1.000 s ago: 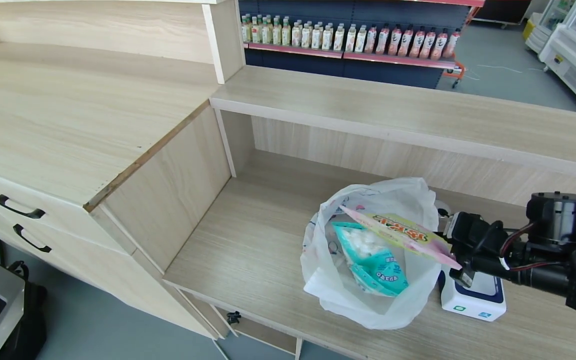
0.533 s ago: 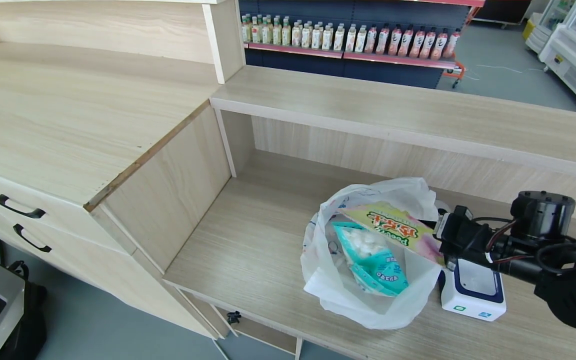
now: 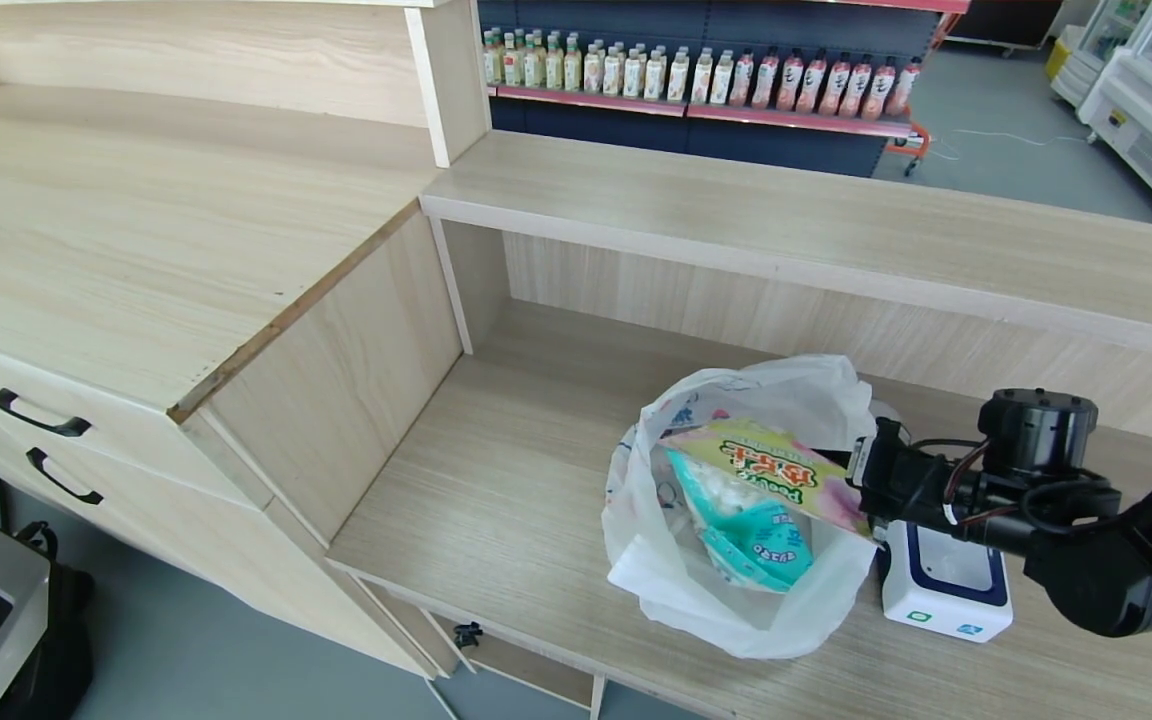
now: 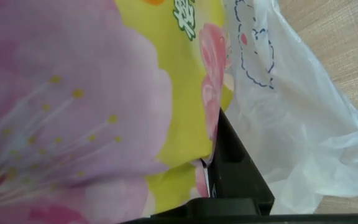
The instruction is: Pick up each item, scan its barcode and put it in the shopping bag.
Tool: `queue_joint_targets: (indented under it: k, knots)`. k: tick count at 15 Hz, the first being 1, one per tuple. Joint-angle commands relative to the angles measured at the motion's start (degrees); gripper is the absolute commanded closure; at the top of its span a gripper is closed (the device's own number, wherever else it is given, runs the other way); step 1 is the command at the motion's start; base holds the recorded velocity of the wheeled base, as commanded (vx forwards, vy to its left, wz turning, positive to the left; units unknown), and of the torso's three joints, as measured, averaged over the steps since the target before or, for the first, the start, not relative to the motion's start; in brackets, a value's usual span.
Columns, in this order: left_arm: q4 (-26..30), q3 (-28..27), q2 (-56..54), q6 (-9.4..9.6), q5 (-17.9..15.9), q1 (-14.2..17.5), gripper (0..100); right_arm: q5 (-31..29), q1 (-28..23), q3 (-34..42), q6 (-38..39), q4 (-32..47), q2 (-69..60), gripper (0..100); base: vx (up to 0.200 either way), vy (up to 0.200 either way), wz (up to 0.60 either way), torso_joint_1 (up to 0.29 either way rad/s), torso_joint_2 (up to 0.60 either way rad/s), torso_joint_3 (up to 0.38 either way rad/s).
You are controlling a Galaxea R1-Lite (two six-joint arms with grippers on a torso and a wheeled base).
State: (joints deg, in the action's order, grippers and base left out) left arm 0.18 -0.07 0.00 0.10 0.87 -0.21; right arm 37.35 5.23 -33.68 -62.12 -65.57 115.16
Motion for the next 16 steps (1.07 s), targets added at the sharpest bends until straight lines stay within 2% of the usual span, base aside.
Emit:
queue_joint_targets:
  k: [1,5,13,16]
  knots:
    - [0.0,0.0,0.0,-0.01,0.0,0.0,0,0.2,0.0,-1.3,0.0,0.0,1.8,100,0.000,0.000,0.00,0.000,0.00,0.000]
    - [0.0,0.0,0.0,-0.01,0.0,0.0,0,0.1,-2.2,-3.1,-3.7,0.1,3.0,100,0.000,0.000,0.00,0.000,0.00,0.000]
    - [0.0,0.1,0.0,-0.01,0.0,0.0,0,0.4,-2.6,-6.4,-3.4,0.9,5.8,100,0.000,0.000,0.00,0.000,0.00,0.000]
    - [0.0,0.1,0.0,-0.01,0.0,0.0,0,4.6,-1.1,-9.4,-1.1,2.3,6.4,100,0.000,0.000,0.00,0.000,0.00,0.000]
